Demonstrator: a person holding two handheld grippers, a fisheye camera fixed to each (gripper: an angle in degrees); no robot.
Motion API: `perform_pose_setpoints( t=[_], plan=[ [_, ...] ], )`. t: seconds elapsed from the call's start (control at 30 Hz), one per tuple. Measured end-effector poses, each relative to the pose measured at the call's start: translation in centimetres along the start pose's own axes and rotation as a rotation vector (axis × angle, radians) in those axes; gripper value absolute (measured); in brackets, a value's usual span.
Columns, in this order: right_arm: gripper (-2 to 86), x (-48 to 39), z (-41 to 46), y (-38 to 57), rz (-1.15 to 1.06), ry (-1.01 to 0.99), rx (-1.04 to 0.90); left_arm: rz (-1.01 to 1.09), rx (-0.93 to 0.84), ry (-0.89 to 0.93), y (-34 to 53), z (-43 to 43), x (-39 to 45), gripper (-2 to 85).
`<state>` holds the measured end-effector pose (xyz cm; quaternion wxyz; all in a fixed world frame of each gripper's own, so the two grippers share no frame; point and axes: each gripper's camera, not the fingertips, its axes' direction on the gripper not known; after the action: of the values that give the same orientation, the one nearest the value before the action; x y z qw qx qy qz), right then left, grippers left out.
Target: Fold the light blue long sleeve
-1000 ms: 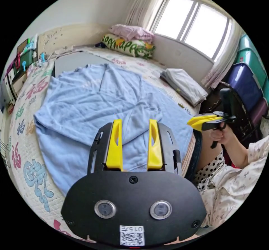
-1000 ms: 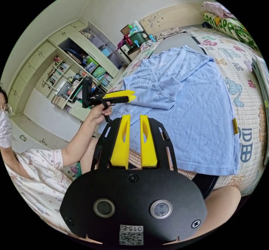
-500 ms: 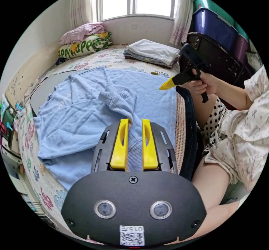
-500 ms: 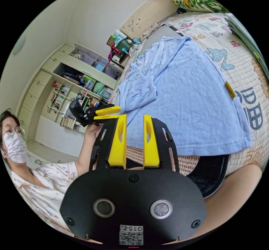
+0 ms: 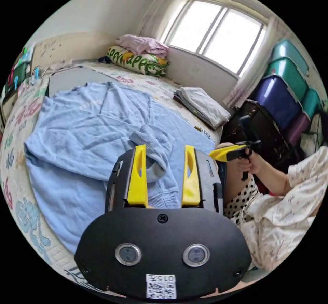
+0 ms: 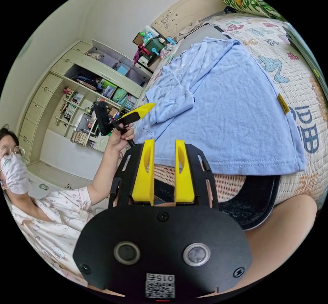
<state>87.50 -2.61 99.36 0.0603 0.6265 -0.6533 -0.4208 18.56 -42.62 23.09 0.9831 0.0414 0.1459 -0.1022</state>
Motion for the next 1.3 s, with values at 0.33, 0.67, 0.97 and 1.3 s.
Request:
perform_pose_setpoints(
  t=[0.33, 0.67, 0.97, 1.3],
  plan=[
    [11.0, -0.6, -5.1, -0.3, 0.097, 0.009, 0.107, 0.279, -0.043, 0.247, -1.3, 0.8, 2.7, 1.8],
    [13.7, 0.5, -1.6, -1.2, 0.177, 0.057, 0.077, 0.427, -0.273, 0.180, 1.3, 1.2, 6.3, 5.6],
    [6.8, 1.1, 1.0, -3.5, 0.191, 0.076, 0.082, 0.550, -0.196, 0.012, 1.9, -2.0, 10.9, 12.0],
    [1.5, 0.3, 2.8, -2.5, 0.109, 0.172, 0.116, 0.557, -0.231, -0.008, 1.9, -4.0, 12.3, 1.4]
  ],
)
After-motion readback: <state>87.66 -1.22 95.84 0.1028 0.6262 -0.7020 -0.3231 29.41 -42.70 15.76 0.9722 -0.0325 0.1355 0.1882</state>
